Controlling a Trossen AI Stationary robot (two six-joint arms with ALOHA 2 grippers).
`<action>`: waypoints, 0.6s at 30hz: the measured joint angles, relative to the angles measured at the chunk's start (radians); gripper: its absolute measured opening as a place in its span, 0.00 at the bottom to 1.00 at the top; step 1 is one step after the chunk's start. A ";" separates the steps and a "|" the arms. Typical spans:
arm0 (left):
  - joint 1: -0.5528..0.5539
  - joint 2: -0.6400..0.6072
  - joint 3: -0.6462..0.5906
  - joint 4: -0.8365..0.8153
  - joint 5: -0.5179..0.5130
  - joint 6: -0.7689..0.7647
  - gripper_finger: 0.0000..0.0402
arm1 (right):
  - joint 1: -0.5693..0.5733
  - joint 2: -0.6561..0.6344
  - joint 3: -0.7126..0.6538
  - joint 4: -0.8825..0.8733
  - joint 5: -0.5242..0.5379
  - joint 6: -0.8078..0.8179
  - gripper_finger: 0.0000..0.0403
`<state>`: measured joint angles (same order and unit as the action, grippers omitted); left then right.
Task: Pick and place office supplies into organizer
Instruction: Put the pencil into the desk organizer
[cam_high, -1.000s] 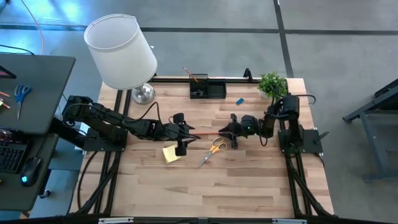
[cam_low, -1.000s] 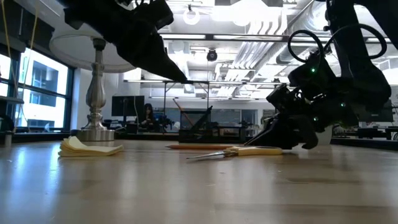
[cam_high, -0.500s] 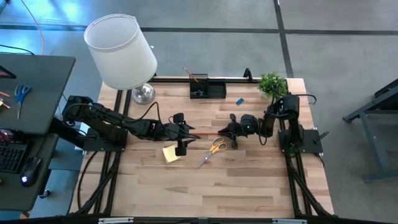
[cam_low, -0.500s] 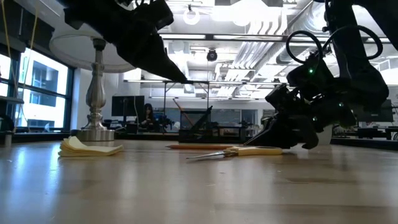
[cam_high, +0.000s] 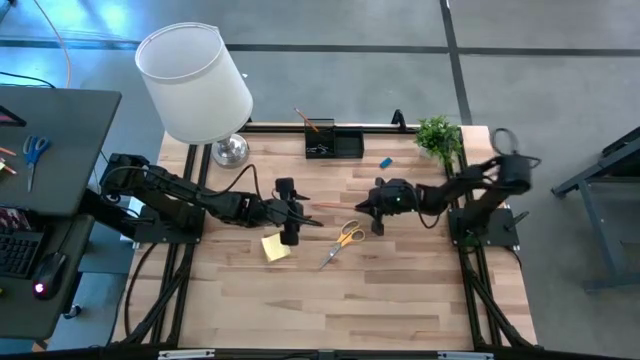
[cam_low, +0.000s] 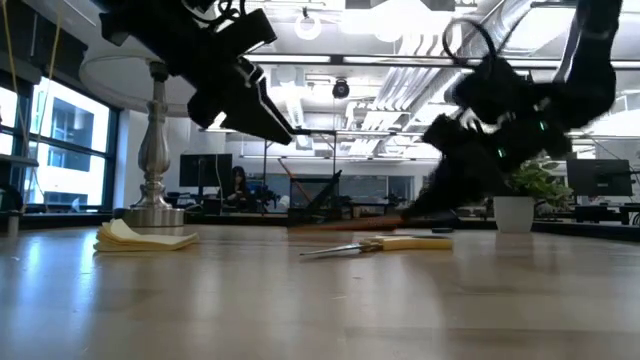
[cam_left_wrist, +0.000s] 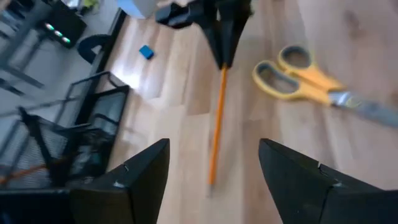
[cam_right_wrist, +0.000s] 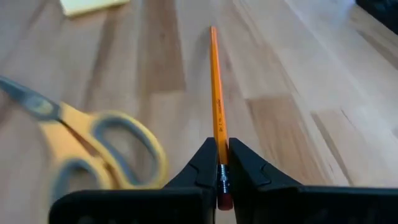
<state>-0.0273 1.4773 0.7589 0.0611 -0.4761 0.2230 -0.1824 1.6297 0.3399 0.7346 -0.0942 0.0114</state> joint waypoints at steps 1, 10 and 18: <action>0.000 0.000 0.000 -0.002 -0.011 0.022 0.59 | 0.008 -0.033 0.022 -0.057 0.001 0.014 0.01; 0.000 0.000 0.000 -0.035 -0.018 0.105 0.59 | 0.090 -0.198 0.365 -0.710 0.115 0.058 0.01; 0.001 0.000 0.000 -0.063 -0.015 0.084 0.59 | 0.172 -0.153 0.614 -0.984 0.197 0.003 0.01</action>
<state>-0.0265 1.4773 0.7589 -0.0021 -0.4908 0.3065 -0.0105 1.4770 0.9534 -0.2496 0.1023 0.0145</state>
